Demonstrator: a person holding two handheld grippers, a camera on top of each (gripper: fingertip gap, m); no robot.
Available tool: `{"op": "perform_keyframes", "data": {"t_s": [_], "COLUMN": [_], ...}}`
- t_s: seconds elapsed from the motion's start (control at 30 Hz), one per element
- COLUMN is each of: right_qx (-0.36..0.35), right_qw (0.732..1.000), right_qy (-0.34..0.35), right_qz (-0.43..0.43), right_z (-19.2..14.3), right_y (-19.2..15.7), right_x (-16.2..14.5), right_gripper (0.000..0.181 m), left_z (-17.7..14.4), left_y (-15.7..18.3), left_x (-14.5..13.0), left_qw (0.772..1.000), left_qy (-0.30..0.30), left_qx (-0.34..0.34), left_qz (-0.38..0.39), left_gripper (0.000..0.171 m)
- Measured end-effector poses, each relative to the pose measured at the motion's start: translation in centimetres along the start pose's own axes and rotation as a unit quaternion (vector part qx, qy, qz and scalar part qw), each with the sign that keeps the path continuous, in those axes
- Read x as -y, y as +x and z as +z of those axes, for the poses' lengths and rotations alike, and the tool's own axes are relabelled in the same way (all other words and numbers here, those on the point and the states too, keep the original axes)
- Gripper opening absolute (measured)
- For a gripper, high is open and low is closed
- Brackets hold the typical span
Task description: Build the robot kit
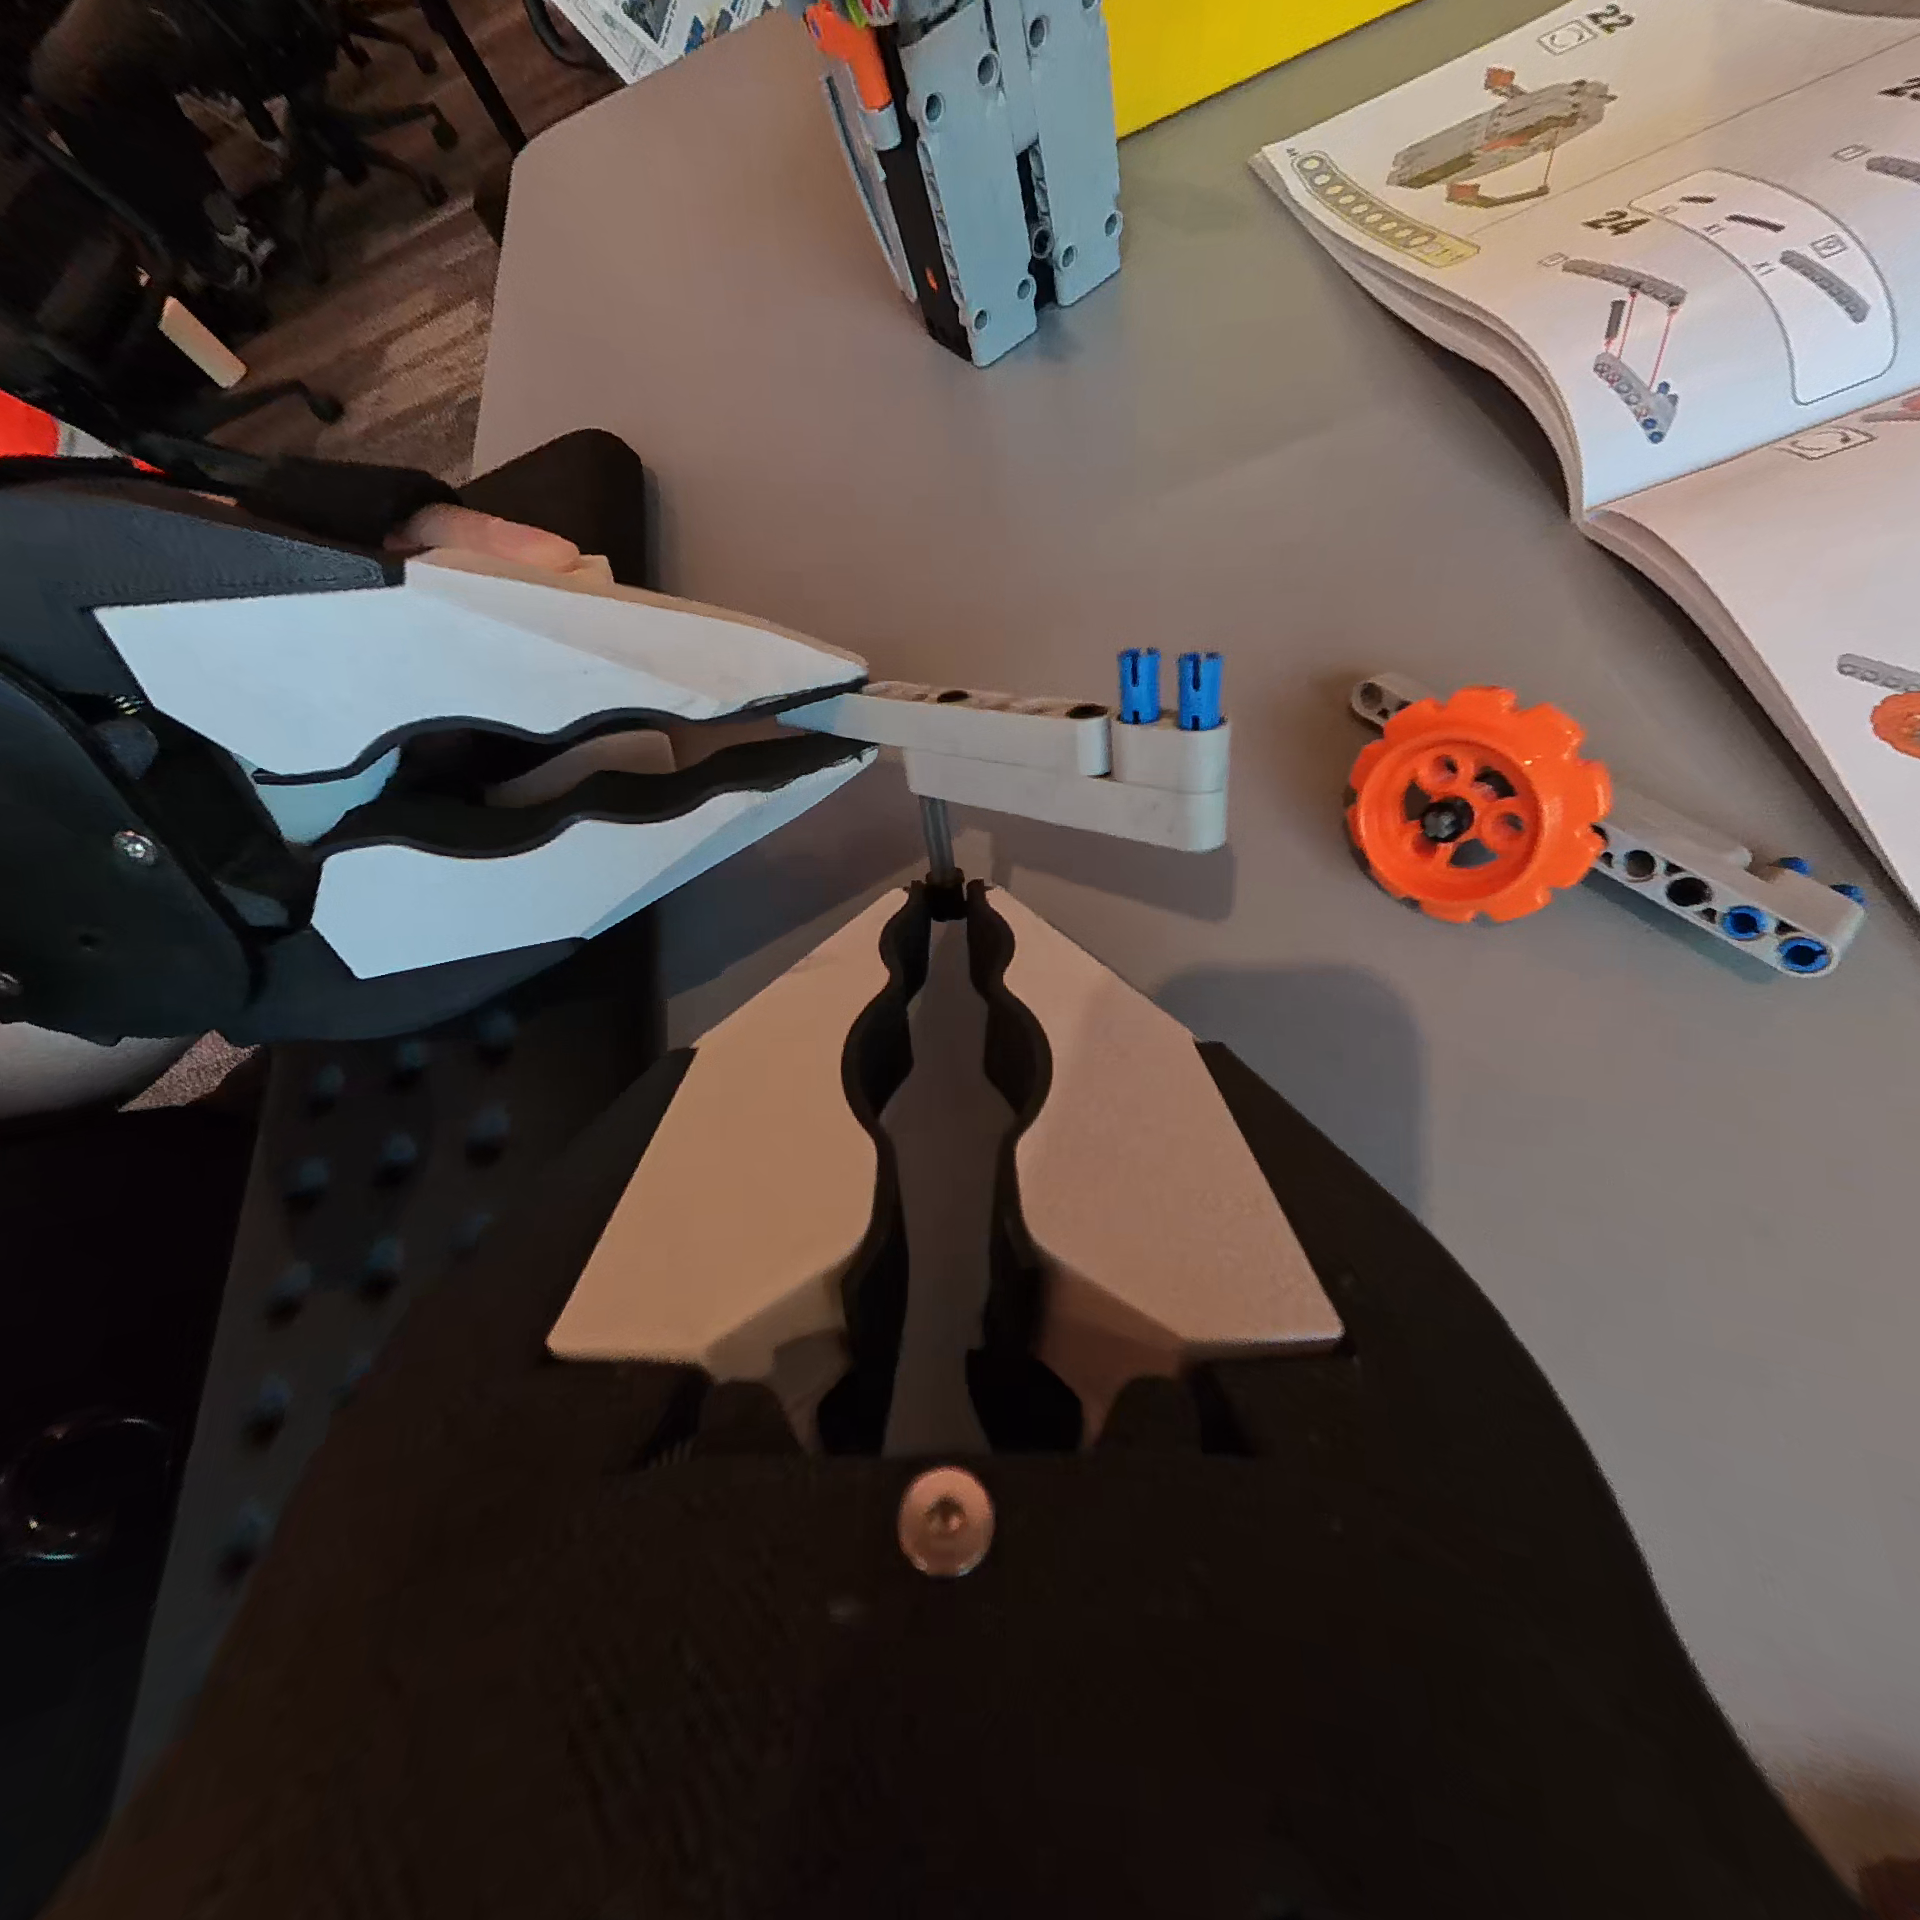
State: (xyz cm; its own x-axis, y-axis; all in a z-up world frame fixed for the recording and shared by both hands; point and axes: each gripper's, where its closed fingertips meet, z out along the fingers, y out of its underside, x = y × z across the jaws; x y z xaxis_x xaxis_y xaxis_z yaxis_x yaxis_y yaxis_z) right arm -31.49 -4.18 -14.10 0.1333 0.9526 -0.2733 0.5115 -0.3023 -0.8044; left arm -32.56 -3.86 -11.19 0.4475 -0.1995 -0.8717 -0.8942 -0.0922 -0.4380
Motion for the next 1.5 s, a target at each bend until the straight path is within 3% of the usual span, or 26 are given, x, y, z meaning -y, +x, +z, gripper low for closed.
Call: {"op": "perform_keyframes", "data": {"t_s": [0.5, 0.63, 0.77, 0.87, 1.0, 1.1, 1.37, 1.5], "right_qx": [0.007, -0.031, -0.096, -0.131, -0.169, -0.165, -0.152, -0.15], "right_qw": [1.0, 0.994, 0.941, 0.873, 0.822, 0.801, 0.791, 0.791], "right_qy": [0.003, -0.018, -0.033, -0.035, -0.026, -0.034, -0.08, -0.082], "right_qz": [-0.011, -0.108, -0.323, -0.468, -0.543, -0.574, -0.587, -0.587], "right_z": [0.1, -0.8, -2.6, -3.0, -2.3, -1.8, -1.3, -1.3], "right_y": [-0.3, 0.6, 1.3, 0.7, -0.1, -0.4, 0.0, 0.0], "right_x": [0.0, -0.2, 0.2, 0.4, 0.7, 0.4, -1.2, -1.3], "right_gripper": [0.021, 0.029, 0.042, 0.078, 0.094, 0.076, 0.047, 0.046], "left_z": [0.0, 0.1, 0.5, 0.8, 0.8, 0.3, -0.4, -0.4], "left_y": [-0.4, -0.4, 0.0, 0.8, 1.6, 2.0, 3.1, 3.1], "left_x": [-0.5, -0.9, -1.4, -1.6, -0.8, 0.3, 1.7, 1.7], "left_qw": [0.999, 0.995, 0.989, 0.986, 0.98, 0.977, 0.976, 0.977], "left_qy": [-0.003, -0.005, -0.012, -0.013, 0.018, 0.053, 0.088, 0.089], "left_qx": [-0.008, -0.03, -0.074, -0.113, -0.157, -0.177, -0.187, -0.182], "left_qz": [-0.05, -0.092, -0.129, -0.126, -0.119, -0.109, -0.069, -0.062], "left_gripper": [0.006, 0.006, 0.006, 0.006, 0.006, 0.006, 0.006, 0.006]}}
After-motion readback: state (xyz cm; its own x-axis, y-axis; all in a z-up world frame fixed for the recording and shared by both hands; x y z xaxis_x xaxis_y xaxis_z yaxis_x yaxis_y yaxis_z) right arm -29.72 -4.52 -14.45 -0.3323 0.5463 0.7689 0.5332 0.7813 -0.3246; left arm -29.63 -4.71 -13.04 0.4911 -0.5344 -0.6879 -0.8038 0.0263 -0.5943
